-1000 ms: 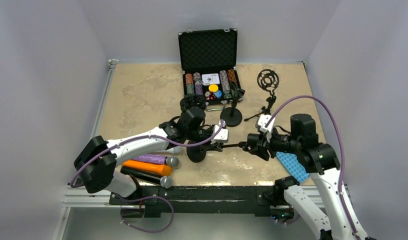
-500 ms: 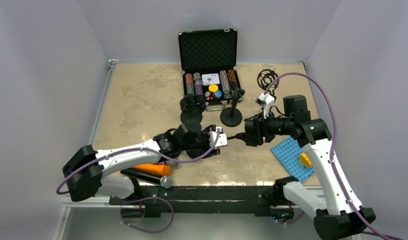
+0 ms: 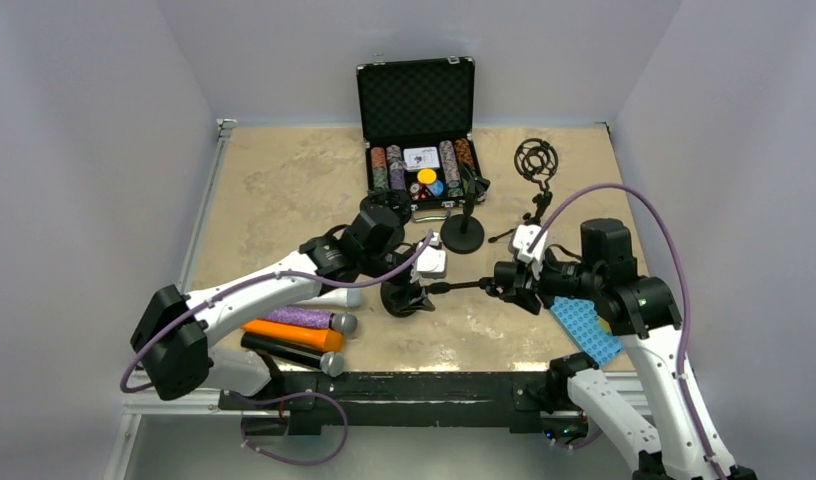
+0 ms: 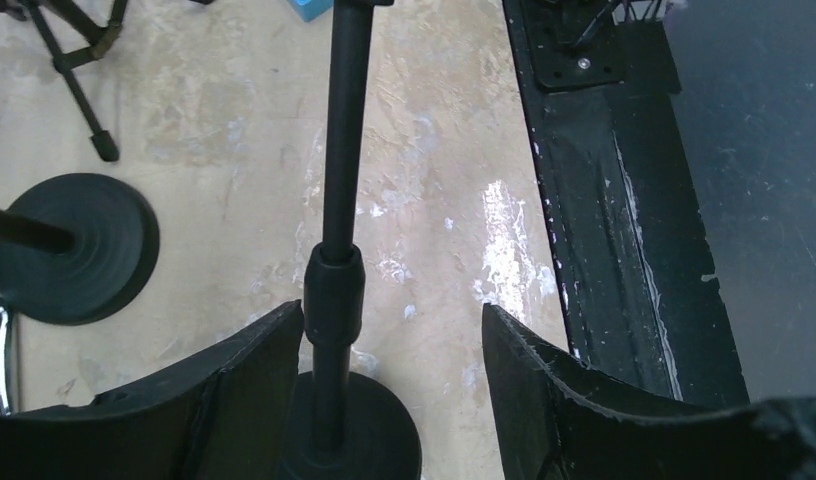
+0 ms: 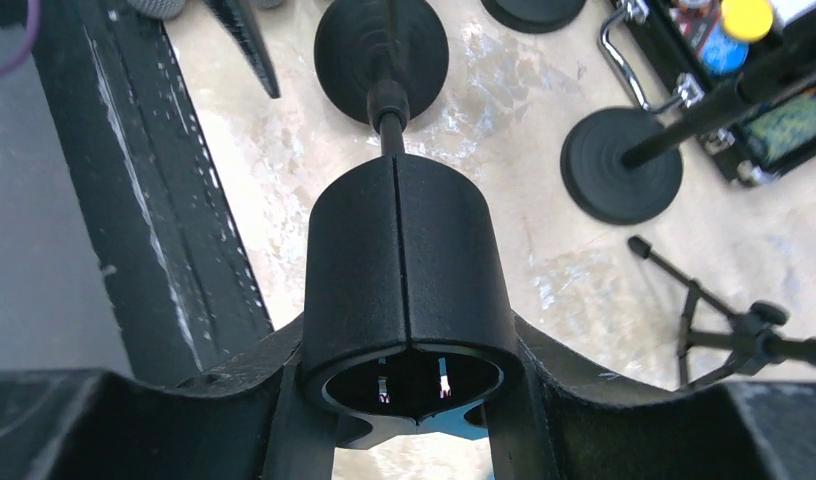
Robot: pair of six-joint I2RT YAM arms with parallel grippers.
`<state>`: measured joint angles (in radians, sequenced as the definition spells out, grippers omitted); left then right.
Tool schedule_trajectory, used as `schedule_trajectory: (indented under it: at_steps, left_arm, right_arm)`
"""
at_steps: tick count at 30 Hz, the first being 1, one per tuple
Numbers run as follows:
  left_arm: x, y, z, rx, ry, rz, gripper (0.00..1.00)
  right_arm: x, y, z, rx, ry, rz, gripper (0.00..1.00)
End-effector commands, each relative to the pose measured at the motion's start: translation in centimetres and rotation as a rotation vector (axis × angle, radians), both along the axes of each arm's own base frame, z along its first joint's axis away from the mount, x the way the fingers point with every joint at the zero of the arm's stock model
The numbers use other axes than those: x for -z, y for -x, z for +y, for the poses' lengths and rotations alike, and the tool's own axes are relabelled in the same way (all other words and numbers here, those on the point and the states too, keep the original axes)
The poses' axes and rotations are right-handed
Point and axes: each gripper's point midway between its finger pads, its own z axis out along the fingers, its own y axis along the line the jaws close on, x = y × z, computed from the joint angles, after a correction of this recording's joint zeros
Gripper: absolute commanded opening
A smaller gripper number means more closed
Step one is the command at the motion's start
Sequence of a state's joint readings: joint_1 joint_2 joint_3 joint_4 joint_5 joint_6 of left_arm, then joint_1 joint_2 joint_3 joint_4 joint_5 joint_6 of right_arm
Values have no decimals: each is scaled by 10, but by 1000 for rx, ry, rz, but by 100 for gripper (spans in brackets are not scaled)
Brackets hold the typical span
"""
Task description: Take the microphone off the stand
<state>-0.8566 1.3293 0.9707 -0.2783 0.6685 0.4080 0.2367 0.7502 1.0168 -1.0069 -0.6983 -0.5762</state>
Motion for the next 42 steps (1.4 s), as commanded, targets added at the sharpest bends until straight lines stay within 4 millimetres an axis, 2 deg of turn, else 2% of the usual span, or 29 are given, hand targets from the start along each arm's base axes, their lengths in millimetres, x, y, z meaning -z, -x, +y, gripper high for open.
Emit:
schedule_trajectory:
  at_steps: [1, 5, 9, 13, 17, 19, 20, 21, 22, 23, 24, 25, 26, 28, 29, 31, 34, 38, 42]
  left_arm:
    - [-6, -2, -18, 93, 53, -16, 69]
    - [7, -4, -30, 148, 30, 16, 66]
    - [15, -8, -38, 159, 14, 22, 51]
    - [19, -9, -43, 136, 21, -6, 24]
    - [21, -13, -42, 63, 29, -88, 0]
    - [17, -24, -40, -50, 52, -160, 0]
    - [12, -33, -37, -130, 61, -224, 0]
    - [4, -42, -35, -213, 79, -293, 0]
    - [2, -45, -28, -275, 75, -326, 0]
    - [0, -45, -25, -301, 80, -335, 0]
    - [5, -40, -20, -295, 56, -310, 0]
    - [10, -34, -17, -282, 36, -287, 1]
    - [15, -29, -14, -265, 18, -268, 9]
    - [21, -20, -10, -234, 8, -233, 41]
    - [20, -16, -9, -219, 12, -208, 50]
    - [14, -7, -7, -173, 26, -149, 59]
    - [-2, 6, -7, -91, 54, -65, 66]
    - [-13, 18, -14, 23, 78, -28, 69]
    - [-20, 11, -27, 79, 94, -54, 69]
  right_arm:
    - [-13, 4, 5, -189, 41, -250, 0]
    - [-10, 10, 3, -230, 69, -291, 0]
    - [-14, 12, 4, -231, 61, -308, 0]
    - [-17, 8, 6, -165, 19, -261, 0]
    - [-30, -11, 7, 68, -94, -102, 0]
    - [-30, -28, -1, 292, -137, 67, 0]
    - [-28, -28, -1, 354, -144, 171, 0]
    - [-30, -27, 2, 393, -154, 272, 0]
    - [-23, -22, 6, 416, -154, 389, 0]
    - [-24, -21, 12, 417, -174, 461, 0]
    - [-25, -21, 15, 414, -192, 482, 0]
    - [-26, -24, 16, 413, -198, 473, 0]
    - [-26, -28, 15, 399, -190, 437, 0]
    - [-22, -34, 12, 374, -157, 374, 0]
    - [-22, -36, 11, 356, -145, 340, 0]
    - [-24, -39, 7, 302, -112, 234, 0]
    - [-30, -33, 11, 165, -102, 80, 0]
    - [-25, -19, 15, -39, -63, -125, 0]
    - [-20, -6, 17, -160, -30, -234, 0]
